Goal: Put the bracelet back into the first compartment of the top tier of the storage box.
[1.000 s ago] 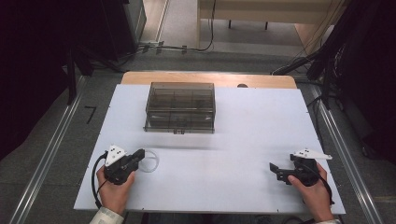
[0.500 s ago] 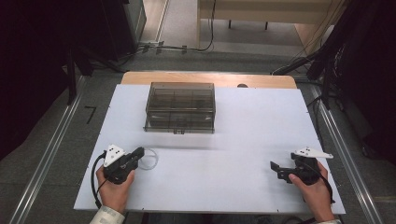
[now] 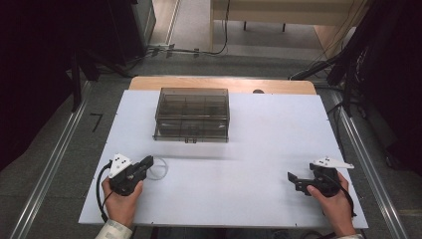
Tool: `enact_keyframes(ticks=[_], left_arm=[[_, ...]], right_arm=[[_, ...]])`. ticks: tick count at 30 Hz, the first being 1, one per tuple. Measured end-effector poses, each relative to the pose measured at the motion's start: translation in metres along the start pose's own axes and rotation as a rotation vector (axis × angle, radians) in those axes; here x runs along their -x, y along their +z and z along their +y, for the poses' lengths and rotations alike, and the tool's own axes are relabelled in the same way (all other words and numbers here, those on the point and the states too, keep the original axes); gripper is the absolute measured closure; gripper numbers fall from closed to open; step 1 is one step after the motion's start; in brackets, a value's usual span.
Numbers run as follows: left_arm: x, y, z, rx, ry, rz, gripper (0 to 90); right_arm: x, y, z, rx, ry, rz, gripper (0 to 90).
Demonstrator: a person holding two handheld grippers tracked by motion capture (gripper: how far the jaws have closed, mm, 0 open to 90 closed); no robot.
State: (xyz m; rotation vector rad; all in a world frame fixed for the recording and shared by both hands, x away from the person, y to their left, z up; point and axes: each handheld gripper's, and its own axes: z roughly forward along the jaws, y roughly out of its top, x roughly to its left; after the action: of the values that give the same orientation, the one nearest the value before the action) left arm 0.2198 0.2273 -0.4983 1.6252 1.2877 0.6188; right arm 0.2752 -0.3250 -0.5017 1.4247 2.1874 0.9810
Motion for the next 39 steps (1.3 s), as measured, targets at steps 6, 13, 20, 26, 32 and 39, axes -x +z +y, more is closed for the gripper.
enact_keyframes(ticks=[6,13,20,26,32,39], left_arm=[[0.0,-0.002,0.003,0.024,-0.002,0.005,86.9],[0.0,-0.005,0.004,0.048,-0.004,0.001,87.0],[0.0,-0.008,0.006,0.078,-0.003,-0.019,86.9],[0.003,-0.01,0.009,0.102,0.002,-0.037,88.6],[0.003,-0.012,0.01,0.107,0.006,-0.037,88.7],[0.004,-0.014,0.013,0.129,0.009,-0.042,88.7]], right_arm=[[-0.001,0.0,0.0,0.0,-0.003,0.003,3.8],[0.0,0.001,0.0,-0.002,0.0,0.001,3.8],[0.0,0.001,0.001,-0.004,0.002,-0.001,3.8],[0.0,0.001,0.0,-0.004,0.001,-0.001,3.8],[0.001,0.001,0.0,-0.003,0.002,-0.001,3.8],[0.0,0.002,0.0,-0.01,0.001,-0.003,3.8]])
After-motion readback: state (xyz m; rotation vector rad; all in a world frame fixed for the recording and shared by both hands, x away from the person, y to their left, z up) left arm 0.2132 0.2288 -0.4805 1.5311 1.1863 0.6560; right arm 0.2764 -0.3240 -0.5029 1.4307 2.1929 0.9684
